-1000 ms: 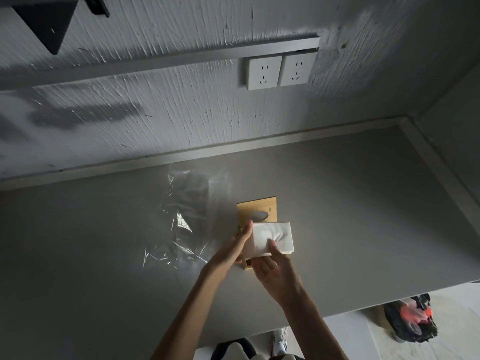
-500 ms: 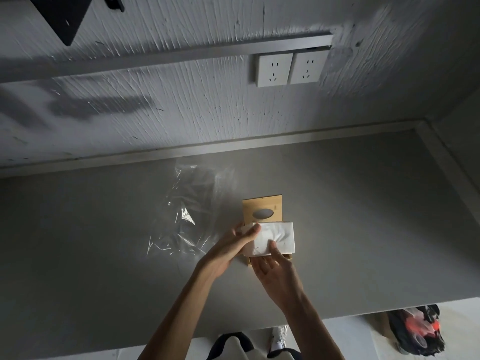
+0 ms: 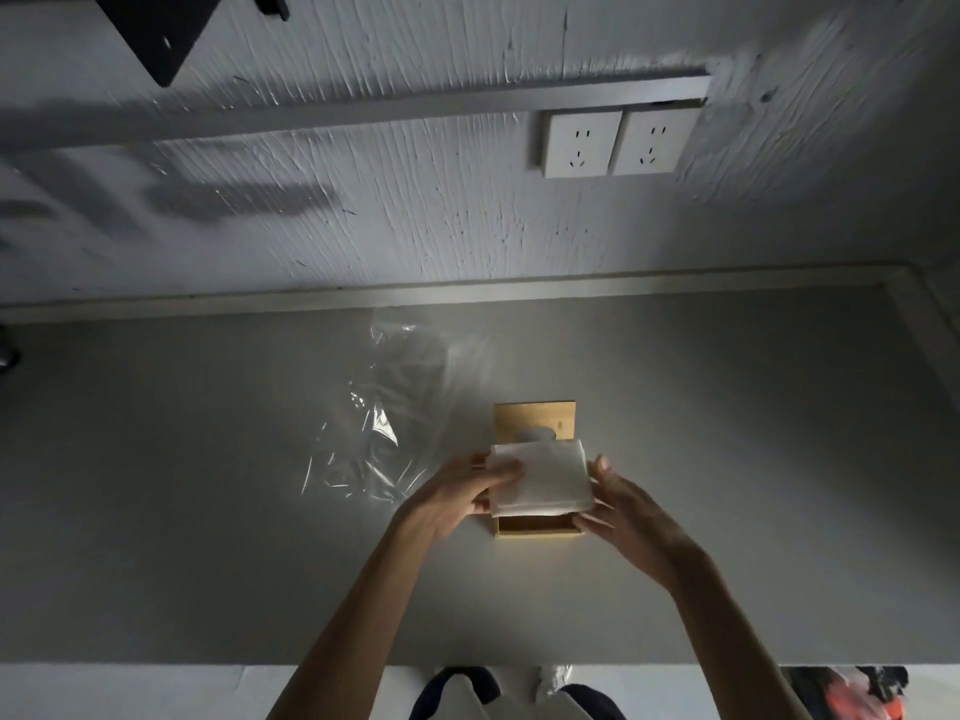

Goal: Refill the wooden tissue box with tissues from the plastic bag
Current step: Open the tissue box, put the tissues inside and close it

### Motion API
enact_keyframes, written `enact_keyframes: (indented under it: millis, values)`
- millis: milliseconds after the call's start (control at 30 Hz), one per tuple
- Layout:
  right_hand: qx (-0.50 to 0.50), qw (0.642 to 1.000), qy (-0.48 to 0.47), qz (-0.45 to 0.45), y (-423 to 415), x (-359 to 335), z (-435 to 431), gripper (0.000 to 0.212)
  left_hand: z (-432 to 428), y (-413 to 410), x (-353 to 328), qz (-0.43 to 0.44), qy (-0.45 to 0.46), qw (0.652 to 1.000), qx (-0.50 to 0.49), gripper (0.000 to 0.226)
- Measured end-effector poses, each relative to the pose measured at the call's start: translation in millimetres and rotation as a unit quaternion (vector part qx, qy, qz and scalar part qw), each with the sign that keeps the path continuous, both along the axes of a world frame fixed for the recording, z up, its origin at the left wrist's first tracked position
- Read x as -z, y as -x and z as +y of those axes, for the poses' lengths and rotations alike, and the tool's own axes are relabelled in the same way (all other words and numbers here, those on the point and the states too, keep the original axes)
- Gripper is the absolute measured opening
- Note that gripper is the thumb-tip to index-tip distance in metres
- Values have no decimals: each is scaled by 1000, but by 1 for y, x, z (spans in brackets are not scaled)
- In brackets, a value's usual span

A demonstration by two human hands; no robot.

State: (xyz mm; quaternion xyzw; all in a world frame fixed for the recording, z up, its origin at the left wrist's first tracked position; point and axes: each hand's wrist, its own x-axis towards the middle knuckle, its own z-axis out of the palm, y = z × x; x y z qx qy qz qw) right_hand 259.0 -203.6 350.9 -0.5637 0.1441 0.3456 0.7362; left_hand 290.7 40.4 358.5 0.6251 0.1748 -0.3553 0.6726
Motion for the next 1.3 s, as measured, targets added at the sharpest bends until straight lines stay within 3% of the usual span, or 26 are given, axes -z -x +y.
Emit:
enact_keyframes:
  millis: [133, 267, 433, 633, 800, 1100, 1300]
  values:
    - [-13, 992, 117, -35, -20, 3, 6, 93, -14, -2, 9, 7, -19, 999, -25, 41]
    - [35, 993, 110, -15, -21, 11, 6, 58, -27, -6, 15, -1, -52, 998, -24, 42]
    - [59, 987, 151, -15, -14, 18, 20, 45, -28, -3, 20, -24, -93, 995, -24, 43]
    - [78, 944, 318, -49, 1, 27, 45, 61, -29, 2, 26, -53, -182, 982, -25, 10]
    - [55, 921, 382, -58, 9, 30, 63, 53, -23, 3, 27, -47, -190, 979, -59, 24]
    - [17, 865, 490, -106, 13, 31, 81, 42, -26, 6, 31, -96, -258, 960, -49, 19]
    - [78, 854, 501, -118, 13, 34, 84, 38, -36, 15, 33, -133, -312, 940, -41, 32]
